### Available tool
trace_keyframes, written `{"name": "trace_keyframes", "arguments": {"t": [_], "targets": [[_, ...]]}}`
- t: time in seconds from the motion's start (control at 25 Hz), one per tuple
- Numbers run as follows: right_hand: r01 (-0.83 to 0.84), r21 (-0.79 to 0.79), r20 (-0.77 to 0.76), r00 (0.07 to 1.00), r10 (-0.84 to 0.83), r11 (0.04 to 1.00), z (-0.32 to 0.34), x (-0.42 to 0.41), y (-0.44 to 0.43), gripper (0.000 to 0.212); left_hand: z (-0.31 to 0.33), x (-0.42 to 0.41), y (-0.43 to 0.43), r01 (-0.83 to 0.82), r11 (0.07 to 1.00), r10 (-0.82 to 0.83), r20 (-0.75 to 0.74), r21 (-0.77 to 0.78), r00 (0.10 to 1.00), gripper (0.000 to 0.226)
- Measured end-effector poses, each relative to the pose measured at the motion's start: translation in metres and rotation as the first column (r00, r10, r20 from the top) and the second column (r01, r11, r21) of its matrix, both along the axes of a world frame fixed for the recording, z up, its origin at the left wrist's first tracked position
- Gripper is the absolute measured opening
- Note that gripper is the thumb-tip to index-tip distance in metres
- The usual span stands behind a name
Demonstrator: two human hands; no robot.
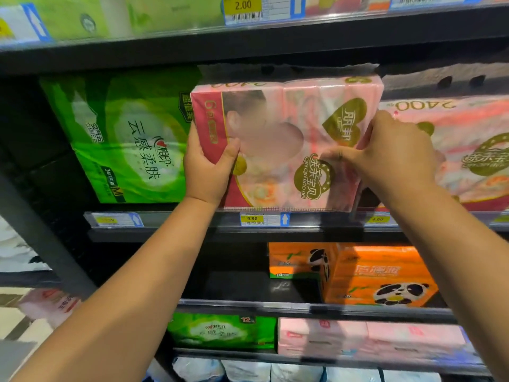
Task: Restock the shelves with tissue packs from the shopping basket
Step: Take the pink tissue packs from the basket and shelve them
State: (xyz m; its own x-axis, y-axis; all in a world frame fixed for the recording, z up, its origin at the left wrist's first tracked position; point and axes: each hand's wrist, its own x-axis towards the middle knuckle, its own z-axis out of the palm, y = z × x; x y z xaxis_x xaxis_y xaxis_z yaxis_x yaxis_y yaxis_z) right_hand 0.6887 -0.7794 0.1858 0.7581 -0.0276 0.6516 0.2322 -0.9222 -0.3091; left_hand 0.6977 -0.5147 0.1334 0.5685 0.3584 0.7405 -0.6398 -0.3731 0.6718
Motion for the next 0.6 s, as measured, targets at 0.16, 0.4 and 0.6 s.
{"name": "trace_keyframes", "arguments": {"t": [0.16,0.4,0.6], "targets": [[-0.125,0.261,0.107,0.989,0.1,0.957,-0.038,0.0,0.011,0.071,-0.004,0.001,-0.007,-0.058,0.998,0.058,0.013,0.001,0.998,0.058],[-0.18,0.096,0.103,0.98,0.171,0.979,-0.077,-0.009,0.036,0.083,-0.013,0.014,-0.003,-0.101,0.988,0.11,-0.072,0.12,0.991,0.095],[-0.156,0.051,0.119,0.982,0.149,0.986,-0.084,-0.007,0.041,0.067,-0.013,0.013,-0.002,-0.078,0.99,0.088,-0.079,0.119,0.993,0.088]]}}
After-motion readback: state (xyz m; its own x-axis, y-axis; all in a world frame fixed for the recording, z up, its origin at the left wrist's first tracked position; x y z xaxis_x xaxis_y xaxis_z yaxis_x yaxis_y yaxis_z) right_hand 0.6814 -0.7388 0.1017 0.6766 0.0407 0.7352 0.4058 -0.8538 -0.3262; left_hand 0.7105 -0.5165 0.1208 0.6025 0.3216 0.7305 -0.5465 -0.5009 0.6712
